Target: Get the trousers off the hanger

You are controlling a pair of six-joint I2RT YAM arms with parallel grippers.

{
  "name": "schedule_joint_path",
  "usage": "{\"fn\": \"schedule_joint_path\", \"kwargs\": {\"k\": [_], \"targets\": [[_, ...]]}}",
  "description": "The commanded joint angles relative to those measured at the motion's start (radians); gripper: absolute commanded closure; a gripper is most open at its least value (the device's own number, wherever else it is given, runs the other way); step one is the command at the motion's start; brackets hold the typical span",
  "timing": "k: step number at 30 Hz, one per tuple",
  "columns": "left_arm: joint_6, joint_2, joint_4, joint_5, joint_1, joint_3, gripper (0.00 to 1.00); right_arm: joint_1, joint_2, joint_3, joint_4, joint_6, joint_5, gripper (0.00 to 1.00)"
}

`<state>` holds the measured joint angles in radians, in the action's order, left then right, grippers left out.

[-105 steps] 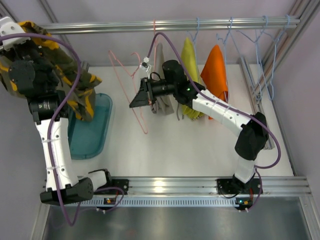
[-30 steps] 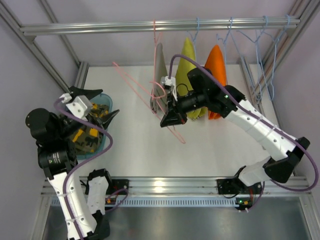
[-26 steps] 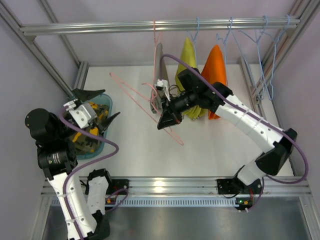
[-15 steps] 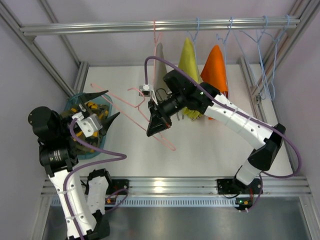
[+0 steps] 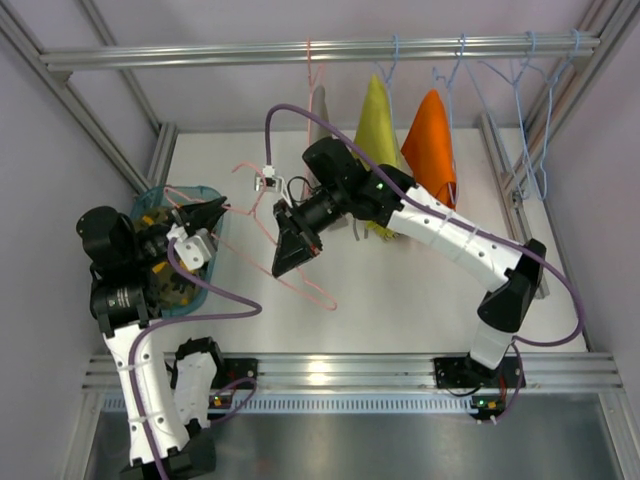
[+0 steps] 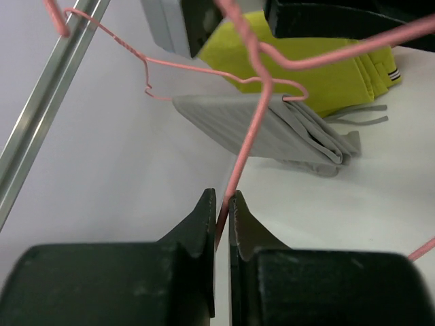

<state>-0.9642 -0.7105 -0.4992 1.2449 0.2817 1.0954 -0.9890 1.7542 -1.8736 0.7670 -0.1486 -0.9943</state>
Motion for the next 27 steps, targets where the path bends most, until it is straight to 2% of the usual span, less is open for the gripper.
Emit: {"fn": "schedule_joint_path", "kwargs": {"k": [1, 2, 3, 6, 8, 14, 15, 17, 20, 27], "targets": [[0.019, 0.005, 0.021, -0.012, -0.013, 0.003, 1.0, -0.014, -0.004, -0.053, -0.063, 0.003, 0.025, 0.83], [0.028, 0.005, 0.021, -0.018, -0.013, 0.001, 1.0, -0.01, -0.005, -0.053, -0.066, 0.003, 0.054, 0.73], [0.039, 0.003, 0.018, -0.025, -0.013, 0.003, 1.0, 0.004, -0.01, -0.056, -0.067, 0.01, 0.066, 0.58], [0.07, 0.002, 0.017, -0.053, -0.015, -0.003, 1.0, 0.032, -0.039, -0.059, -0.069, 0.018, 0.135, 0.36], [0.07, 0.005, 0.016, -0.065, -0.015, -0.014, 1.0, 0.044, -0.07, -0.058, -0.049, 0.035, 0.176, 0.28], [0.055, 0.002, 0.017, -0.064, -0.015, -0.022, 1.0, 0.099, -0.173, -0.015, 0.001, 0.066, 0.31, 0.14], [0.05, 0.0, 0.019, -0.062, -0.015, -0.022, 1.0, 0.111, -0.198, -0.007, 0.003, 0.067, 0.327, 0.04], [0.032, 0.003, 0.019, -0.059, -0.015, -0.026, 1.0, 0.131, -0.214, -0.004, 0.011, 0.061, 0.361, 0.01], [0.022, -0.001, 0.021, -0.059, -0.016, -0.023, 1.0, 0.164, -0.232, -0.035, 0.031, 0.053, 0.399, 0.01], [0.018, -0.012, 0.021, -0.081, -0.019, -0.023, 1.0, 0.148, -0.252, -0.035, 0.135, 0.096, 0.411, 0.09]]}}
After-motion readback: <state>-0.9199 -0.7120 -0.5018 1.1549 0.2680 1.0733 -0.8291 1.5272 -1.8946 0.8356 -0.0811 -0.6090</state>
